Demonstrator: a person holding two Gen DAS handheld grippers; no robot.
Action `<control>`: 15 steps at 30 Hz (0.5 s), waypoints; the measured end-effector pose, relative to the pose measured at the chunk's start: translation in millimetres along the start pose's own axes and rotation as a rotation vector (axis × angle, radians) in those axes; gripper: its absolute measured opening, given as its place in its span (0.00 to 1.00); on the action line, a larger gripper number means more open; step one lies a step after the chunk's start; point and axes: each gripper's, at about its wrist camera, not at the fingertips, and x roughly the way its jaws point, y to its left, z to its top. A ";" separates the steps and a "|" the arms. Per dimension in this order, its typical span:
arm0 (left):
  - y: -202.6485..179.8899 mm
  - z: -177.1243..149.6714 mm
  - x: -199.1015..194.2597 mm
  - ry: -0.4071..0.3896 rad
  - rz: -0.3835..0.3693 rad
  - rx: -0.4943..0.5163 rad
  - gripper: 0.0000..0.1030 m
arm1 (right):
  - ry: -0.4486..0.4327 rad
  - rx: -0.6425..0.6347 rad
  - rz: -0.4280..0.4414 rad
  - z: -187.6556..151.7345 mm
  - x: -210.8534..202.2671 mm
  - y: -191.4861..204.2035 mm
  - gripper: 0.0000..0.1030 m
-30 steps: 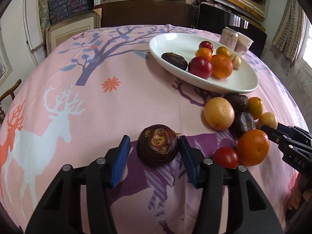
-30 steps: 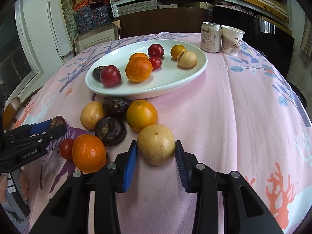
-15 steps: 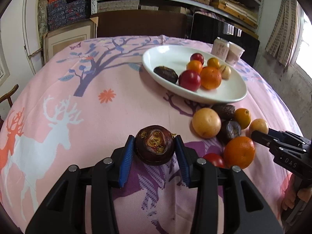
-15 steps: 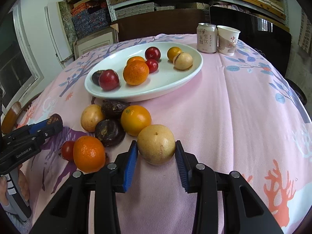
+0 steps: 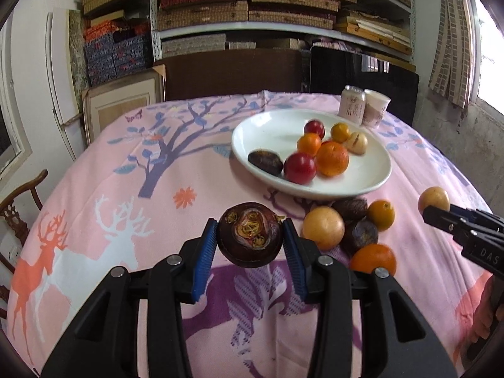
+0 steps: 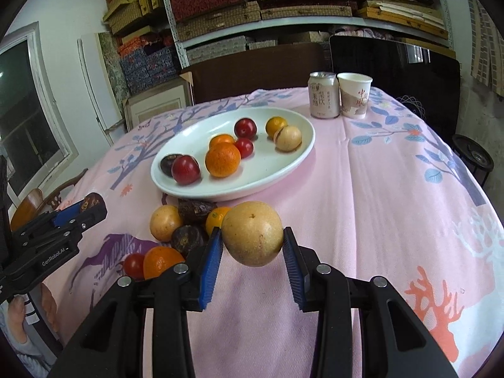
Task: Organize fruits
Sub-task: 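Lift both held fruits and carry them over the white plate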
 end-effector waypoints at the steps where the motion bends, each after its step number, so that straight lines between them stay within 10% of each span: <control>1: -2.0 4.4 -1.4 -0.013 0.003 0.003 0.40 | -0.016 0.006 0.000 2.8 -3.7 -0.6 0.38; 15: -35.0 77.0 57.2 -0.029 -0.018 0.024 0.40 | -0.045 0.071 0.019 87.6 29.2 -3.8 0.38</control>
